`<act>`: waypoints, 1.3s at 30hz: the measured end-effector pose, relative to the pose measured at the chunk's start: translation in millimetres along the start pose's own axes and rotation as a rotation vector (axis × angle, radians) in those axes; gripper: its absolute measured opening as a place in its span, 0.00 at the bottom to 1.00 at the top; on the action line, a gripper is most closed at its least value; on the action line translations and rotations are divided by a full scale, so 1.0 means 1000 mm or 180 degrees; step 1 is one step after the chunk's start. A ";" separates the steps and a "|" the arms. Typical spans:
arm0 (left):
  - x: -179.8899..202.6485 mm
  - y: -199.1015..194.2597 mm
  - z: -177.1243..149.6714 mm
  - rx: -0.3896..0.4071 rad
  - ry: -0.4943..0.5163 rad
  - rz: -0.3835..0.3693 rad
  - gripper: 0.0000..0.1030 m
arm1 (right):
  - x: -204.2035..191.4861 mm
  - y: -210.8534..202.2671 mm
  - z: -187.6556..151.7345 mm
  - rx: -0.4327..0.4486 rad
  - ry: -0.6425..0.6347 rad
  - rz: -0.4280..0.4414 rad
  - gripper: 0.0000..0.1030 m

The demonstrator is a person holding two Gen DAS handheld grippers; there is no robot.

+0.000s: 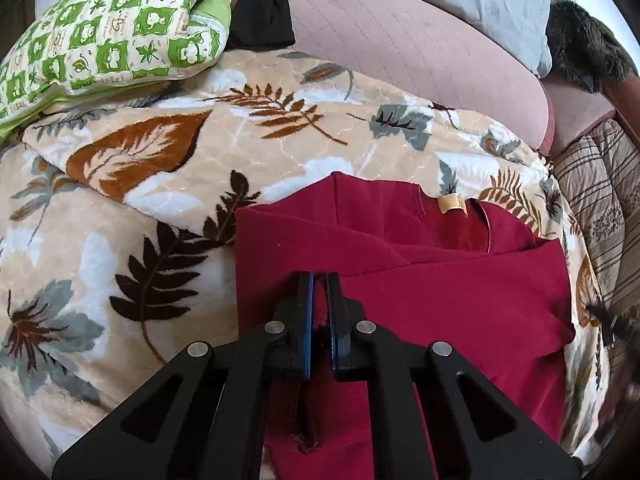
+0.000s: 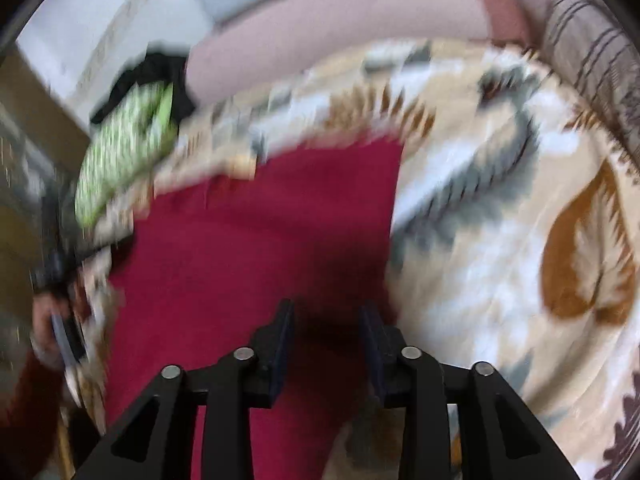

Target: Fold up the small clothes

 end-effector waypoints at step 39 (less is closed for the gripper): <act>-0.026 -0.043 -0.068 -0.0151 -0.0453 -0.0109 0.44 | -0.004 0.006 -0.029 -0.0200 -0.0076 -0.0533 0.46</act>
Point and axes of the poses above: each gripper's, at about its wrist camera, not at the fingertips, and y roughly the way its jaws point, x to its right, z to its top, the point moved 4 cm from there along y, roughly the way its jaws point, and after that the axes turned 3 degrees about z, right-handed, at the moved point
